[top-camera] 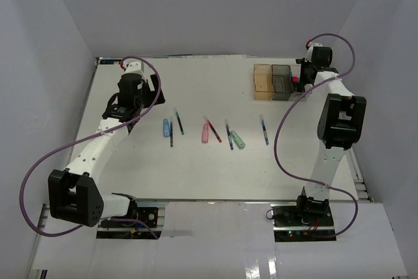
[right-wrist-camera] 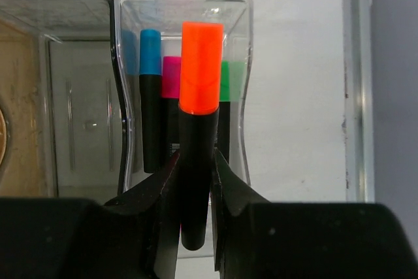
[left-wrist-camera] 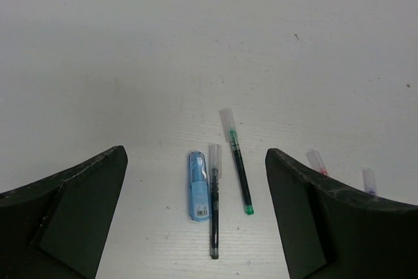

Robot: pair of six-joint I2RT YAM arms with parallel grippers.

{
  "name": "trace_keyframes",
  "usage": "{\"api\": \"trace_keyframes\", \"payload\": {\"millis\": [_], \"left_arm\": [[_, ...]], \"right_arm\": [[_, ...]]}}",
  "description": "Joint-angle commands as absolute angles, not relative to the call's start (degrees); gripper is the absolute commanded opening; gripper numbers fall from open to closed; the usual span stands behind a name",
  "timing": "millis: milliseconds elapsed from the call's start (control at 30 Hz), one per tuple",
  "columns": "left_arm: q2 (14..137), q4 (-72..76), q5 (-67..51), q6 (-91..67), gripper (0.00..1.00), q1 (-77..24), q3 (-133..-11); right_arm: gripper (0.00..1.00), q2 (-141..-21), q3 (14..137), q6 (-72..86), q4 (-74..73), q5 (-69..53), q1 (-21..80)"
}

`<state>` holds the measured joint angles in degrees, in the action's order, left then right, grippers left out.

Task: Sort the stationery into containers
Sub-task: Place the pen in the storage box, then pick up the pen from the center of the board.

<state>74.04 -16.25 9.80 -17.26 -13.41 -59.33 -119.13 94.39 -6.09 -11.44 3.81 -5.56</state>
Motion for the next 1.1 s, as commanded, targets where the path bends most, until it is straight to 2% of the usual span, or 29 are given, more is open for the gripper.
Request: {"api": "trace_keyframes", "payload": {"millis": [0,100,233,333,400,533,700,733,800,933,1067], "left_arm": [[70.05,-14.59,11.60,-15.65,0.98,-13.36,-58.36],[70.05,-14.59,11.43,-15.56,0.98,-13.36,-58.62],[70.49,-14.50,10.11,-15.91,0.98,-13.36,-58.62],[70.66,-14.59,9.76,-15.91,0.98,-13.36,-58.62],[70.58,-14.59,9.76,-15.91,0.98,-13.36,-58.54],[70.93,-14.50,9.75,-16.00,0.98,-13.36,-58.54],[70.75,-14.59,9.58,-16.00,0.98,-13.27,-58.36],[70.49,-14.59,9.67,-16.00,0.98,-13.27,-58.36],[70.40,-14.59,9.93,-16.08,0.98,-13.36,-58.27],[70.58,-14.59,10.37,-16.00,0.98,-13.27,-58.36],[70.58,-14.59,10.37,-15.91,0.98,-13.27,-58.36]], "right_arm": [[0.22,-120.85,98.96,-6.68,-14.23,1.84,-5.71],[0.29,-120.85,98.35,-5.89,-14.24,2.89,-5.71],[0.46,-117.44,97.12,-5.10,-14.59,2.02,-5.63],[0.53,-114.71,95.19,-4.48,-14.59,1.41,-5.54],[0.53,-111.46,93.70,-3.78,-14.94,0.62,-5.36],[0.62,-104.17,85.46,-2.29,-15.29,-1.49,-3.00],[0.62,-94.67,74.90,-0.44,-16.25,2.96,6.05],[0.68,-93.01,73.49,1.74,-16.87,3.77,8.94],[0.69,-91.85,69.45,3.16,-18.27,3.87,11.59],[0.69,-89.65,62.68,7.64,-18.99,4.22,17.65],[0.66,-88.86,55.74,11.50,-17.49,4.66,18.81]]}}
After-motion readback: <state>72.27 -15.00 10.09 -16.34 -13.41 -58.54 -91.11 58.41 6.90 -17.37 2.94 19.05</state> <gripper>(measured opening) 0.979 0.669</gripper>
